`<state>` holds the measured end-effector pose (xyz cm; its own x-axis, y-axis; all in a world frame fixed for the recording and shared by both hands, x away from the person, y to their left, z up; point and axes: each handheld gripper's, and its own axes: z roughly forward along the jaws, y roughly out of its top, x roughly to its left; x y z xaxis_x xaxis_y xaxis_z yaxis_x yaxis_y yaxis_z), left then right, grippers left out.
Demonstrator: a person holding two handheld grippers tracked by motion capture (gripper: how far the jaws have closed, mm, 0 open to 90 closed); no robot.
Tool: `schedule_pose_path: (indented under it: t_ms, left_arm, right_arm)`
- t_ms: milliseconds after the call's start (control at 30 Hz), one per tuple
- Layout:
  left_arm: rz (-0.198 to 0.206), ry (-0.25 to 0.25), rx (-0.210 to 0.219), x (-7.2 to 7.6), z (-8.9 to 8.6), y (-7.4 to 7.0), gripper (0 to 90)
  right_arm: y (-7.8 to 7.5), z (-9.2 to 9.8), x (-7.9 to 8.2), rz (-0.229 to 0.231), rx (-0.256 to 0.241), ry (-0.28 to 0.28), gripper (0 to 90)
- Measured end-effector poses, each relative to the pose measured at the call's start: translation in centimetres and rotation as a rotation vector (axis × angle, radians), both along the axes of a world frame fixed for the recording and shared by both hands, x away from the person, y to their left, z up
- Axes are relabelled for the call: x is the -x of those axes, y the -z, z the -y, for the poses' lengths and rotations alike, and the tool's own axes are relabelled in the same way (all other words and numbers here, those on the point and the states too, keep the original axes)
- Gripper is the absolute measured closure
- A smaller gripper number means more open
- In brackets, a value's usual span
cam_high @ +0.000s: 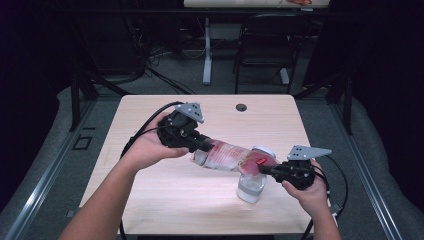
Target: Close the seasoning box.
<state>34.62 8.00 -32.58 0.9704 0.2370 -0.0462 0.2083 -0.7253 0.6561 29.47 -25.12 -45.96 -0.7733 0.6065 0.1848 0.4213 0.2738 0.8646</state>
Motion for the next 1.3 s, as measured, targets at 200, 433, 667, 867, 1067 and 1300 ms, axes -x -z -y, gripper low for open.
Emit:
schedule_pose_path:
  t_ms: [200, 433, 667, 867, 1067, 1300]
  left_arm:
    - [0.001, 0.001, 0.002, -0.04, 0.01, 0.01, 78.9]
    - [-0.003, -0.001, 0.008, -0.17, 0.07, -0.01, 78.8]
    - [0.002, 0.0, 0.009, -0.25, 0.2, -0.09, 78.5]
    - [0.001, -0.005, 0.015, -0.28, 0.23, -0.08, 78.1]
    - [0.001, -0.006, 0.015, -0.32, 0.28, -0.12, 78.1]
    - [0.001, -0.007, 0.018, -0.41, 0.31, -0.12, 78.0]
  right_arm:
    - [0.02, 0.01, -0.01, -0.001, 0.0, -0.001, 87.9]
    - [0.07, 0.07, -0.02, -0.001, 0.001, -0.002, 88.0]
    - [0.13, 0.1, -0.03, -0.004, -0.004, 0.003, 87.9]
    - [0.19, 0.15, -0.07, -0.004, -0.005, 0.001, 88.0]
    - [0.21, 0.18, -0.08, -0.003, -0.004, 0.002, 88.1]
    - [0.24, 0.2, -0.09, -0.004, -0.006, 0.001, 88.1]
